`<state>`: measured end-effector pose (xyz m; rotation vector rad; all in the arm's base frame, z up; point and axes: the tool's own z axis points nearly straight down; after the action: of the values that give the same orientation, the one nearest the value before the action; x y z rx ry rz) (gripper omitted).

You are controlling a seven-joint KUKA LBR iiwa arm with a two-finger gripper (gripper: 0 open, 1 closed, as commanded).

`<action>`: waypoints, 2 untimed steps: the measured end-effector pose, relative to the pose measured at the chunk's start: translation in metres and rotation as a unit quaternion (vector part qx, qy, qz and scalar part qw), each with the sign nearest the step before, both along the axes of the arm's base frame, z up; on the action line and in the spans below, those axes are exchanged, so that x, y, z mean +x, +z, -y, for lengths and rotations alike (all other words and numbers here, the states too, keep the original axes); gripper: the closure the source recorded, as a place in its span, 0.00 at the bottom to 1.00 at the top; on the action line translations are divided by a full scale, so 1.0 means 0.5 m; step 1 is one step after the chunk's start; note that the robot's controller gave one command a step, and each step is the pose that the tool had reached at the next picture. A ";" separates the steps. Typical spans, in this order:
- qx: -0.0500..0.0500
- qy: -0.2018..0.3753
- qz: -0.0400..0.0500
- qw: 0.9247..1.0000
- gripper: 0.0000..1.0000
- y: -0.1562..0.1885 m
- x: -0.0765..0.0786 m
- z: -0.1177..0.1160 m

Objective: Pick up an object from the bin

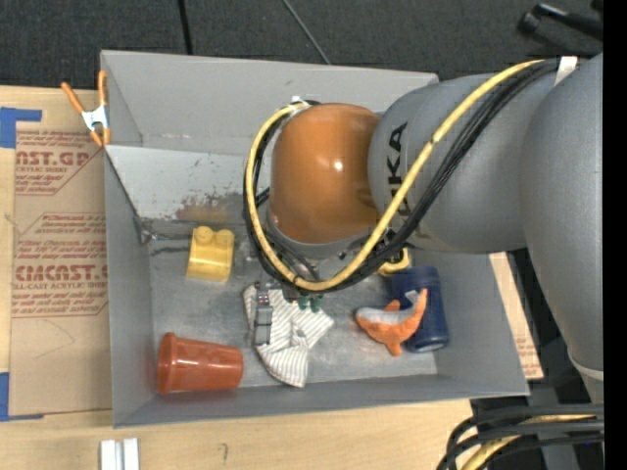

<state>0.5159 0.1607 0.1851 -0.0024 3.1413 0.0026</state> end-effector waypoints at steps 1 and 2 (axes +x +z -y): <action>0.002 0.009 0.005 1.000 0.00 -0.078 0.064 0.077; -0.002 0.025 0.001 1.000 0.00 -0.175 0.068 0.137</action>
Offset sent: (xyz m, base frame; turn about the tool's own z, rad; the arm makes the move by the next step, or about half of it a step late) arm 0.0308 -0.0632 -0.0941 -0.0632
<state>0.5500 0.0924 0.0974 -0.0821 3.1383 -0.0050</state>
